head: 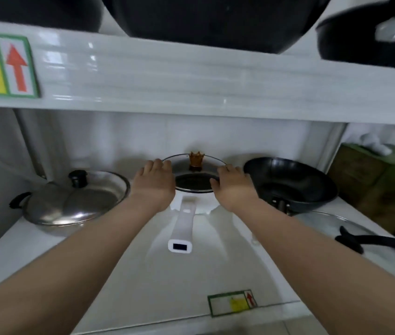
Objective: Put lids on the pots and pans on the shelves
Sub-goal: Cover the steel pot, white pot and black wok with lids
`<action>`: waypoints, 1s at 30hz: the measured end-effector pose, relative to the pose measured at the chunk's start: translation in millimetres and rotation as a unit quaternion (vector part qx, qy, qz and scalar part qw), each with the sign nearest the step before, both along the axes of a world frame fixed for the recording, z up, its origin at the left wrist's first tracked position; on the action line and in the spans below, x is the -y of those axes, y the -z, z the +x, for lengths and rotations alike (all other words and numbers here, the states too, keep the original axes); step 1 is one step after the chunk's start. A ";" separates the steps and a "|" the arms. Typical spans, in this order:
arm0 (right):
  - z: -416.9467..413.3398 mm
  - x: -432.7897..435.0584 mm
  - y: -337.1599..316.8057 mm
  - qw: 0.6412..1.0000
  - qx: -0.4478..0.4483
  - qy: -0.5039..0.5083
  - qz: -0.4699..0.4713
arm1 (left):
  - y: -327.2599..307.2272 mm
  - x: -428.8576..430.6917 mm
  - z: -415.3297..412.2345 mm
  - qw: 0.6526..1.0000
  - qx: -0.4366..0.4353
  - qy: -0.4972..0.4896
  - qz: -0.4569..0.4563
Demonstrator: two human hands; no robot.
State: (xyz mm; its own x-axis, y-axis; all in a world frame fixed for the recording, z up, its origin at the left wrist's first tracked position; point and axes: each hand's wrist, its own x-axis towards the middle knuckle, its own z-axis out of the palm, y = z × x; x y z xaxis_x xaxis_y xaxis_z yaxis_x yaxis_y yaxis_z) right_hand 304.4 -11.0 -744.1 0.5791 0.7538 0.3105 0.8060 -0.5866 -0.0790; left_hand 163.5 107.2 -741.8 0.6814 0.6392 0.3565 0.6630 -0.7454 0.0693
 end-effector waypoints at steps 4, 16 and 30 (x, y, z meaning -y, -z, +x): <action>-6.4 67.0 -8.4 0.998 -0.019 0.053 0.017 | -2.9 60.8 13.7 0.997 0.031 0.067 0.017; 71.7 209.9 8.0 0.974 -0.064 0.209 -0.055 | 7.0 172.7 80.4 0.982 0.056 0.177 -0.020; 171.0 235.8 52.4 0.970 -0.035 0.182 -0.157 | 40.5 214.7 201.3 0.989 -0.100 0.062 -0.089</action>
State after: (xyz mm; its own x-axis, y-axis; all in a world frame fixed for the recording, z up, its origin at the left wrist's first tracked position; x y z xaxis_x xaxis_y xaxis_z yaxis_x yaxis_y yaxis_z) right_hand 475.4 -246.8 -796.5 0.8366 0.5457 0.0484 0.5392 -0.8358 0.1033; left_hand 364.8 -107.4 -782.3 0.8046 0.5859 0.0961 0.5801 -0.8103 0.0830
